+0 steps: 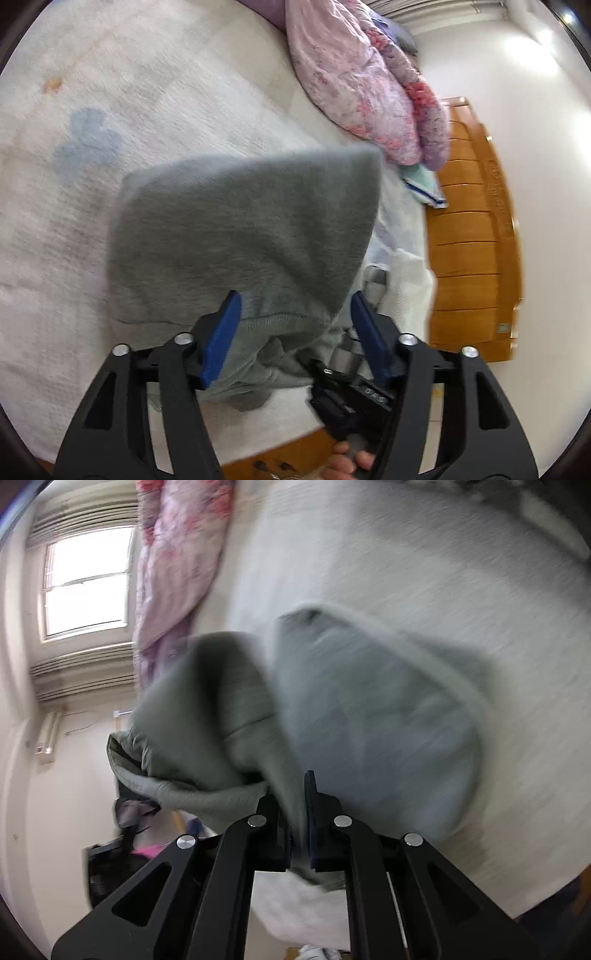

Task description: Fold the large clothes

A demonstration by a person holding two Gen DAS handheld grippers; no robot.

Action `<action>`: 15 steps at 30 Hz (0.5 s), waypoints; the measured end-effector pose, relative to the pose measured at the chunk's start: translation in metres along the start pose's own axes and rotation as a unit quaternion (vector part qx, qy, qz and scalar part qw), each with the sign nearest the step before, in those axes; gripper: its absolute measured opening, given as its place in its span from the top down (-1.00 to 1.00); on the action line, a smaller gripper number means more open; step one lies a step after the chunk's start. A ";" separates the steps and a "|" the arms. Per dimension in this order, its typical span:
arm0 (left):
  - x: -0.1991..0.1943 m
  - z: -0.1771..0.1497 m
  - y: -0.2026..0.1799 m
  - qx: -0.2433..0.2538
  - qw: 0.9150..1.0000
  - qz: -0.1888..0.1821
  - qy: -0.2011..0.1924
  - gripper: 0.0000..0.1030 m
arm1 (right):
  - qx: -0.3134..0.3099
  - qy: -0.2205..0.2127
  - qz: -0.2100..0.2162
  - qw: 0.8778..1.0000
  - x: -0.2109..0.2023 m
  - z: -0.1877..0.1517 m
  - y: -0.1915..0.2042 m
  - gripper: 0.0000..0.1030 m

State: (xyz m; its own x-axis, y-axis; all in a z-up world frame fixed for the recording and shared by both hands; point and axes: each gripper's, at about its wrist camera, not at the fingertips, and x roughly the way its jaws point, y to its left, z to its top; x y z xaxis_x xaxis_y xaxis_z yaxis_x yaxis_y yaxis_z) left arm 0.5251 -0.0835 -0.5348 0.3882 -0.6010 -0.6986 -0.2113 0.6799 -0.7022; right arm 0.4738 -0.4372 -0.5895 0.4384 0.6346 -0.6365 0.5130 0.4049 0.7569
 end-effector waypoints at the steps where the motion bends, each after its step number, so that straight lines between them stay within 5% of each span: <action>1: 0.000 0.001 0.005 0.002 1.000 0.026 -0.007 -0.23 | -0.005 0.004 -0.007 1.000 0.001 0.003 -0.001 0.89; 6: 0.032 0.013 0.033 -0.065 0.995 0.075 0.025 -0.23 | -0.094 0.018 -0.028 0.995 -0.001 0.010 0.026 0.79; 9: 0.034 0.015 0.034 -0.052 0.995 0.084 0.027 -0.23 | -0.155 0.019 -0.060 0.986 -0.006 0.014 0.047 0.23; 10: 0.044 0.022 0.032 -0.051 0.994 0.088 0.032 -0.23 | -0.186 0.007 -0.093 0.978 -0.012 0.016 0.059 -0.05; 13: 0.050 0.026 0.034 -0.056 0.994 0.088 0.036 -0.23 | -0.284 -0.008 -0.148 0.947 -0.022 0.020 0.089 -0.20; 15: 0.053 0.029 0.032 -0.051 0.994 0.090 0.040 -0.23 | -0.355 0.007 -0.149 0.923 -0.021 0.016 0.104 -0.38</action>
State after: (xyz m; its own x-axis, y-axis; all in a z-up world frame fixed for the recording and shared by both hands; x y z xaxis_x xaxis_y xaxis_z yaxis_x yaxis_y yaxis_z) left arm 0.5647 -0.0810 -0.5906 0.2634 -0.5076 -0.8204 -0.3621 0.7362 -0.5717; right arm 0.5299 -0.4191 -0.4999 0.3447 0.4322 -0.8333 -0.0055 0.8886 0.4586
